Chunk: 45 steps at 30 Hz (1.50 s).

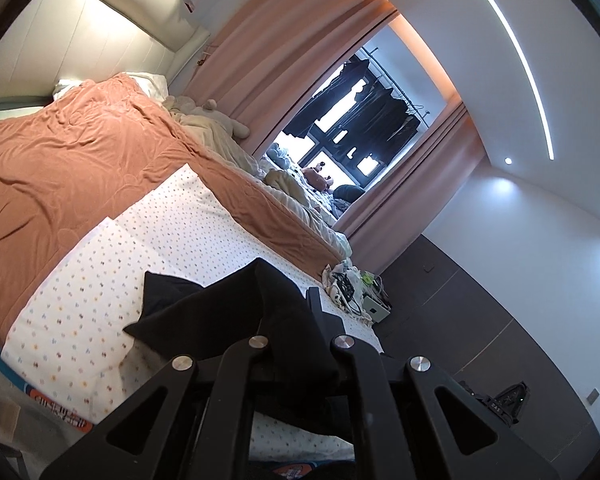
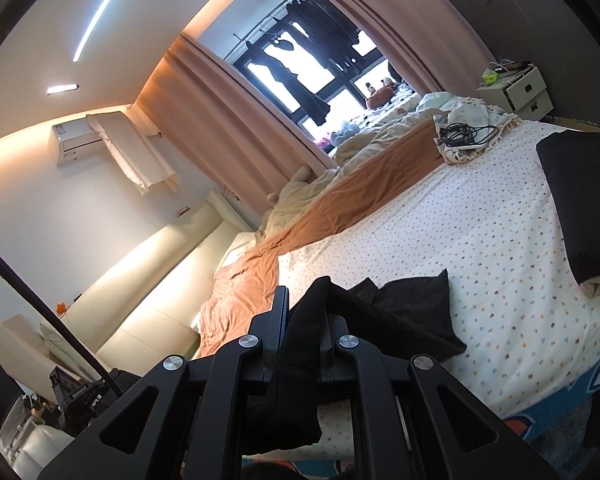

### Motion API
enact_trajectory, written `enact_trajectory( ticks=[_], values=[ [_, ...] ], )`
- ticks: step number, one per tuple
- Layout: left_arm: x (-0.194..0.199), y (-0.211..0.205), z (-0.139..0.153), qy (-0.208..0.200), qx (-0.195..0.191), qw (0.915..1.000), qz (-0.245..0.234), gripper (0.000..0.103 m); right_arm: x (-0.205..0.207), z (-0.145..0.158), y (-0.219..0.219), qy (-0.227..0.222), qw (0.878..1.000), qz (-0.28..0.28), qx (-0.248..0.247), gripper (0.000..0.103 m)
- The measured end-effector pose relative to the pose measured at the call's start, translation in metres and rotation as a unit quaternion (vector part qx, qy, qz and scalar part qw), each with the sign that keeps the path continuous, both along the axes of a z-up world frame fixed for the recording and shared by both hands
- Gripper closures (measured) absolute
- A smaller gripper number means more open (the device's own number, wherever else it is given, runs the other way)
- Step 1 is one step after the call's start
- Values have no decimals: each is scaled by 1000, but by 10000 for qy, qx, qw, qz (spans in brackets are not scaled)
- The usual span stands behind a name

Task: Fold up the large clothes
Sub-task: 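Lift the hem with both tools and fold it over onto the collar, then open both tools to release the folded shirt and raise them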

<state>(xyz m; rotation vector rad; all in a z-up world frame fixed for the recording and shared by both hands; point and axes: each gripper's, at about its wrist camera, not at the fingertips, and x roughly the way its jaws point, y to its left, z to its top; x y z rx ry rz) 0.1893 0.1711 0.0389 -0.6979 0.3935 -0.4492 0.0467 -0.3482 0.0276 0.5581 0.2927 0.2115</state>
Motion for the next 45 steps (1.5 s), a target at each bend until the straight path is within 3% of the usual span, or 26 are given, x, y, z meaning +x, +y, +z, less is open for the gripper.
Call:
enact_trajectory(
  ticks=[11, 18, 29, 38, 40, 41, 42, 43, 44, 45],
  values=[
    [127, -16, -13, 337, 89, 9993, 144, 97, 124, -1, -12, 366, 9990, -243, 126, 96],
    [198, -28, -37, 686, 193, 9973, 179, 97, 195, -4, -6, 607, 9976, -310, 155, 96],
    [288, -46, -104, 1502, 391, 9876, 223, 97, 280, -49, -20, 1265, 9892, -570, 470, 95],
    [335, -52, -168, 2218, 314, 9739, 364, 94, 331, -80, -13, 1762, 9808, -787, 263, 94],
    [342, -52, -180, 2377, 170, 9703, 426, 93, 335, -81, -8, 1851, 9789, -859, 95, 91],
    [344, -52, -185, 2435, 110, 9689, 436, 91, 337, -81, -6, 1868, 9785, -876, 28, 80],
    [346, -52, -188, 2508, 79, 9670, 454, 86, 338, -81, -3, 1878, 9782, -889, -36, 51],
    [347, -53, -191, 2556, 74, 9656, 469, 82, 337, -79, -1, 1873, 9781, -899, -73, 29],
    [347, -53, -192, 2580, 81, 9649, 474, 66, 336, -79, 0, 1838, 9788, -895, -79, 1],
    [346, -54, -192, 2569, 81, 9653, 471, 35, 332, -78, 0, 1772, 9800, -900, -77, 0]
  ],
)
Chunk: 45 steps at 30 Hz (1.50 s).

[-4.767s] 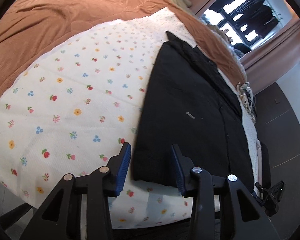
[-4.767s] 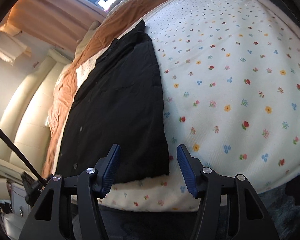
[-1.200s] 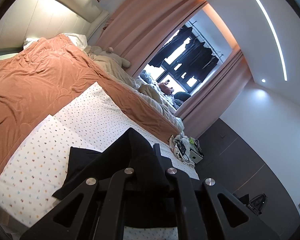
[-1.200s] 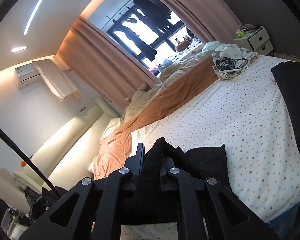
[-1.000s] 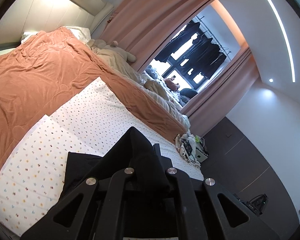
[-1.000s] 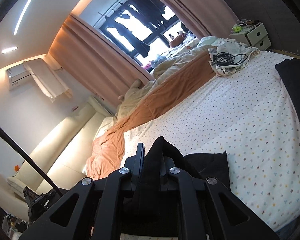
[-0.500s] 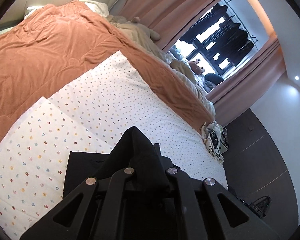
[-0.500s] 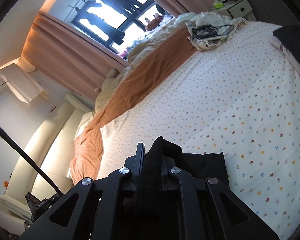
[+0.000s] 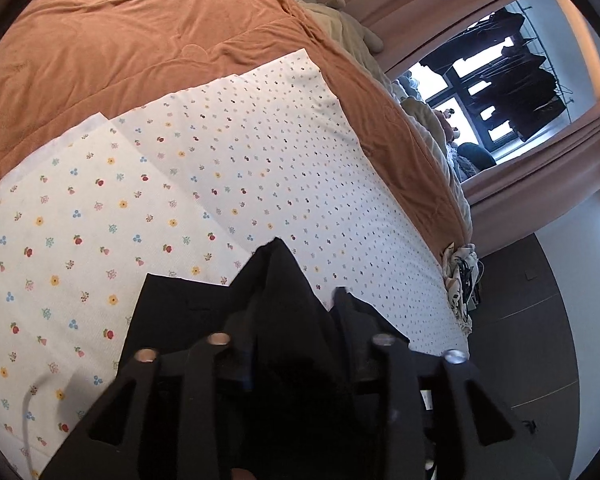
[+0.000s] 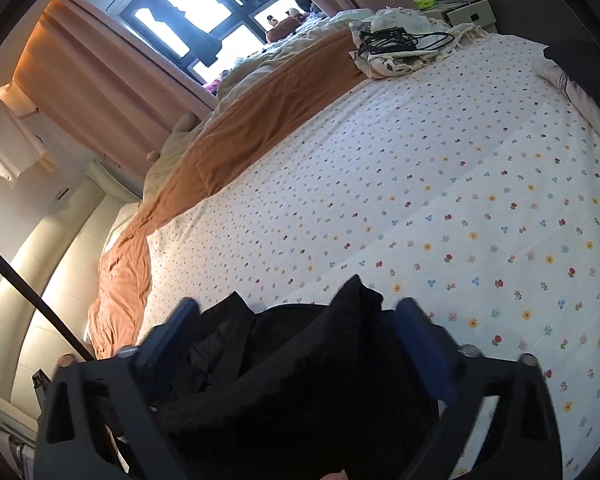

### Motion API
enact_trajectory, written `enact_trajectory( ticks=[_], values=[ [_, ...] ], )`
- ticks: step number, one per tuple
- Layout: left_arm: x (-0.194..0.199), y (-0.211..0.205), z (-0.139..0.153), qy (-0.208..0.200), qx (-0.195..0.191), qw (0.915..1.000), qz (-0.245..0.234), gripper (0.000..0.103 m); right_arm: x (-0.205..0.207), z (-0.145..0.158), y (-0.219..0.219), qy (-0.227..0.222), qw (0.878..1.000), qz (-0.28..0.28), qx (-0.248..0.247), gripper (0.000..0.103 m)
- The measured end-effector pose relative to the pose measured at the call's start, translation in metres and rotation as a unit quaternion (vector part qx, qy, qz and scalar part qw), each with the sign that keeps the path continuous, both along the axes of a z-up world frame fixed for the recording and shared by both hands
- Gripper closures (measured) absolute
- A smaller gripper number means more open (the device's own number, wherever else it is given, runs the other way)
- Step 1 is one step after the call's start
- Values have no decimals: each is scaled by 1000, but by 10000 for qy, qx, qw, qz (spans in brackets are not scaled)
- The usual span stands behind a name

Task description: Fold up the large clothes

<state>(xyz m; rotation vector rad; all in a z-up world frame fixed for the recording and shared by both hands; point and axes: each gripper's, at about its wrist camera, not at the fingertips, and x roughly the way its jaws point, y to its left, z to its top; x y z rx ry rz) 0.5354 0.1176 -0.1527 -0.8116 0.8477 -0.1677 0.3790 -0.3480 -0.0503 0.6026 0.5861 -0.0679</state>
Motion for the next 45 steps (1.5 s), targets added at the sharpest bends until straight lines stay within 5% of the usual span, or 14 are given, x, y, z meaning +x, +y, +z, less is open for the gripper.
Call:
enact_trajectory(
  ticks=[2, 16, 23, 25, 27, 28, 30, 41, 45],
  values=[
    [-7, 1, 4, -93, -15, 9999, 36, 0, -4, 4, 2, -33, 10000, 6, 11, 0],
    [-91, 35, 34, -381, 306, 9985, 257, 0, -47, 27, 38, 247, 9986, 425, -207, 0],
    [-136, 43, 21, -314, 140, 9994, 104, 14, -80, 30, 75, 523, 9933, 891, -509, 6],
    [-147, 48, 12, -225, 116, 9996, 84, 20, -86, 30, 89, 603, 9906, 1070, -607, 19],
    [-155, 51, 2, -148, 68, 9998, 85, 27, -87, 27, 107, 770, 9849, 1349, -771, 43],
    [-159, 53, -3, -95, 44, 9999, 77, 29, -88, 24, 116, 858, 9822, 1456, -826, 45],
    [-165, 56, -12, 9, 18, 10000, 63, 36, -88, 21, 132, 981, 9775, 1630, -916, 47],
    [-187, 60, -53, 357, -272, 9989, -167, 37, -80, -14, 198, 1654, 9519, 2212, -1330, 48],
    [-188, 61, -63, 471, -530, 9971, -260, 46, -60, -30, 205, 1937, 9427, 2276, -1481, 55]
  ],
)
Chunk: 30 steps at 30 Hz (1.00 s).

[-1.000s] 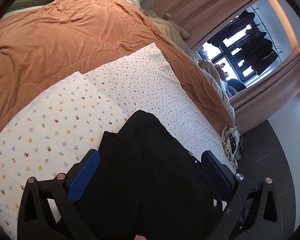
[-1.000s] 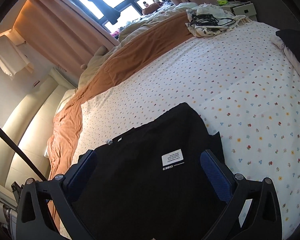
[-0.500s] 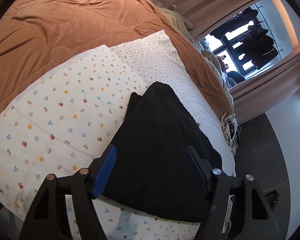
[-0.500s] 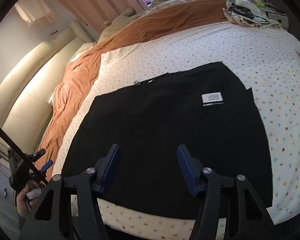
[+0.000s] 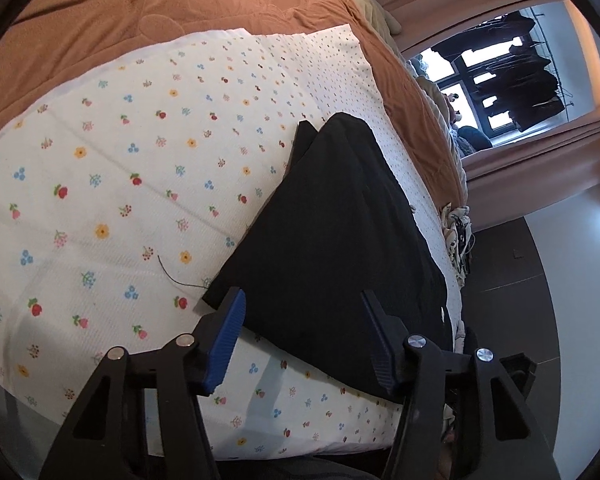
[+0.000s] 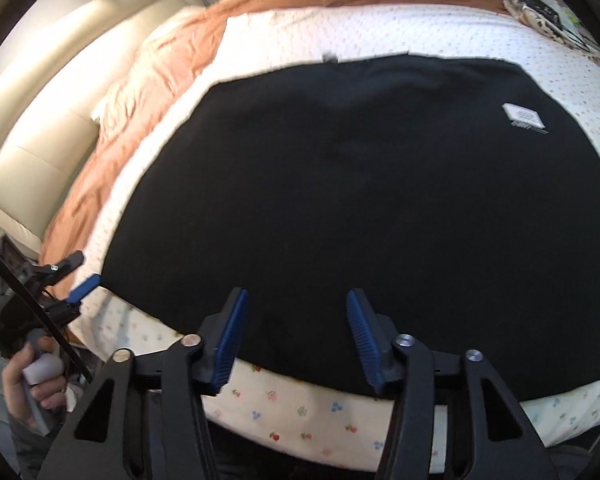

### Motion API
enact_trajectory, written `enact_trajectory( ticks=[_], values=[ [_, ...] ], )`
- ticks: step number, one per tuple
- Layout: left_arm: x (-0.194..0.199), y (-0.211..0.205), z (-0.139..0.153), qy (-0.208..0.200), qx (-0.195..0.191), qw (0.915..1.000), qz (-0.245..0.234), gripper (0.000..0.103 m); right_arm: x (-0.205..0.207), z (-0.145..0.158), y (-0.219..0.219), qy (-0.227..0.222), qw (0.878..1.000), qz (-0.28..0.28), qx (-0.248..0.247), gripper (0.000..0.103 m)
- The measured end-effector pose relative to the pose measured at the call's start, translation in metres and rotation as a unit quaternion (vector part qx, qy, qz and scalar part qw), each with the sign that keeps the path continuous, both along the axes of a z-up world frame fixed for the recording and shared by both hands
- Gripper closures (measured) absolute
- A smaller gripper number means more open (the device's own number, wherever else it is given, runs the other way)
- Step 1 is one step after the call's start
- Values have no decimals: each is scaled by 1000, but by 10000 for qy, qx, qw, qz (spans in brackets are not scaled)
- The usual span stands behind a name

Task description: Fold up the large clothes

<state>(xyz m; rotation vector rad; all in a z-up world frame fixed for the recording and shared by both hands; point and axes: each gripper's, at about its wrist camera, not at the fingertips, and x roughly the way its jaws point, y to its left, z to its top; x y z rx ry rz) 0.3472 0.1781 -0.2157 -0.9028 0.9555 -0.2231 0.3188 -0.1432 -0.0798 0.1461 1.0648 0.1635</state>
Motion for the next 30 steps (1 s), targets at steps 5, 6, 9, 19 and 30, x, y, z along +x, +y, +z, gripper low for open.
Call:
enact_trajectory(
  ticks=[5, 6, 9, 19, 30],
  values=[
    [0, 3, -10, 129, -253, 9996, 32, 47, 28, -5, 3, 71, 9991, -71, -409, 59],
    [-1, 5, -12, 156, -305, 9994, 59, 47, 32, -5, 3, 85, 9990, -117, -424, 61],
    [1, 6, -14, 244, -398, 9989, 108, 48, 50, -6, -3, 115, 9985, -217, -483, 63],
    [12, -1, -7, 480, -355, 9982, 60, 48, 128, -15, -17, 271, 9963, -243, -782, 65],
    [-4, 21, -21, 866, -271, 9948, 459, 48, 210, -32, 5, 185, 9914, -49, -1298, 65]
  ],
)
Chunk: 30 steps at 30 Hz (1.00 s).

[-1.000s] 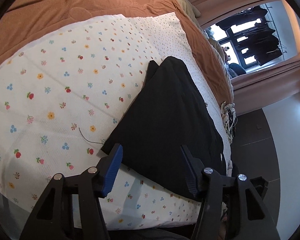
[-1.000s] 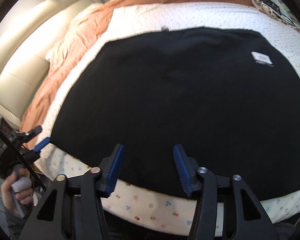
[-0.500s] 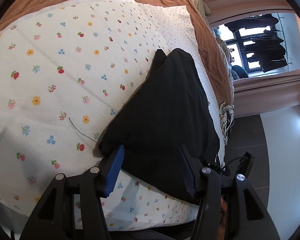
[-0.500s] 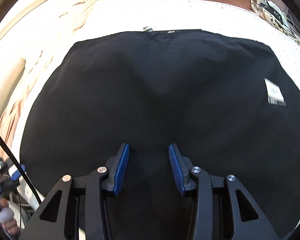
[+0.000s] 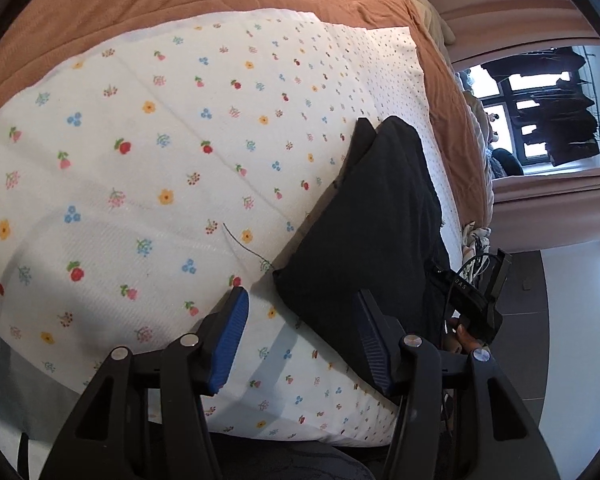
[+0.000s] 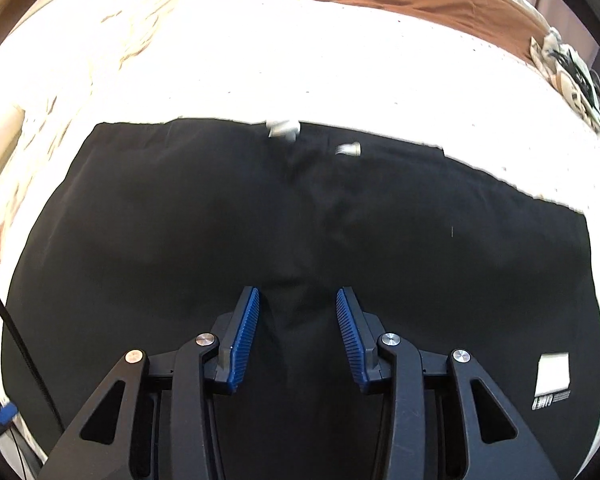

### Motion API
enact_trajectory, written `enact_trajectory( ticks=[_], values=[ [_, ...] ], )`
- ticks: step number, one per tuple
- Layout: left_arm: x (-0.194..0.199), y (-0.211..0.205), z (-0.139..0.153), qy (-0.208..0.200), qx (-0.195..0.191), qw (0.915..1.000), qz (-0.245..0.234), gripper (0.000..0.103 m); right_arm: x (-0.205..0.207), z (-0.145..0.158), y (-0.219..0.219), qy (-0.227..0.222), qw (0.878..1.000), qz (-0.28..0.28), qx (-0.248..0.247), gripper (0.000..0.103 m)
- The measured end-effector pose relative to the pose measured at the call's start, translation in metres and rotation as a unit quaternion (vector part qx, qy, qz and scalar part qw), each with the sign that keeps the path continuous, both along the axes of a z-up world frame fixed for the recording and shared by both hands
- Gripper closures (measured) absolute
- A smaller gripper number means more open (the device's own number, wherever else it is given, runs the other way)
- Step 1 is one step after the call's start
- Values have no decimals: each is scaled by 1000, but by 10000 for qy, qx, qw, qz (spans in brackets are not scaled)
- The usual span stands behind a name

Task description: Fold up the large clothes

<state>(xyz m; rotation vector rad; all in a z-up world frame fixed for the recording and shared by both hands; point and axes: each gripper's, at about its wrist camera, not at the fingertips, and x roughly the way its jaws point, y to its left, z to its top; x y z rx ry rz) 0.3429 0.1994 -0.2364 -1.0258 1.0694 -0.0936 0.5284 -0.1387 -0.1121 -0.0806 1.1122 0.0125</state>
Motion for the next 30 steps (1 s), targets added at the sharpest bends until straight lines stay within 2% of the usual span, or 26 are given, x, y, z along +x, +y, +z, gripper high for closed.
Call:
enact_trajectory(
  ticks=[5, 13, 18, 20, 22, 25, 27, 30],
  values=[
    [19, -12, -10, -70, -296, 9995, -17, 48, 13, -9, -9, 34, 9999, -45, 86, 65],
    [45, -19, -10, -361, -380, 9986, 79, 48, 23, -23, -10, 33, 9999, 7, 121, 65],
    [39, -20, -3, -643, -498, 9967, -66, 48, 48, 0, -15, 121, 9999, 30, 89, 65],
    [39, -20, -7, -555, -460, 9974, -73, 48, 55, 5, -14, 82, 9999, 43, 58, 65],
    [41, -26, -10, -462, -259, 9984, -192, 49, 47, 12, -11, -9, 10000, 83, -41, 65],
    [43, -31, -8, -474, -53, 9984, -319, 55, 23, 24, -16, -124, 9998, 28, 174, 65],
    [46, -31, -11, -407, 2, 9986, -339, 69, 3, 28, -24, -169, 9990, 13, 403, 65],
    [52, -33, -14, -346, 68, 9985, -409, 81, -35, 33, -36, -236, 9980, 36, 580, 65]
  ],
)
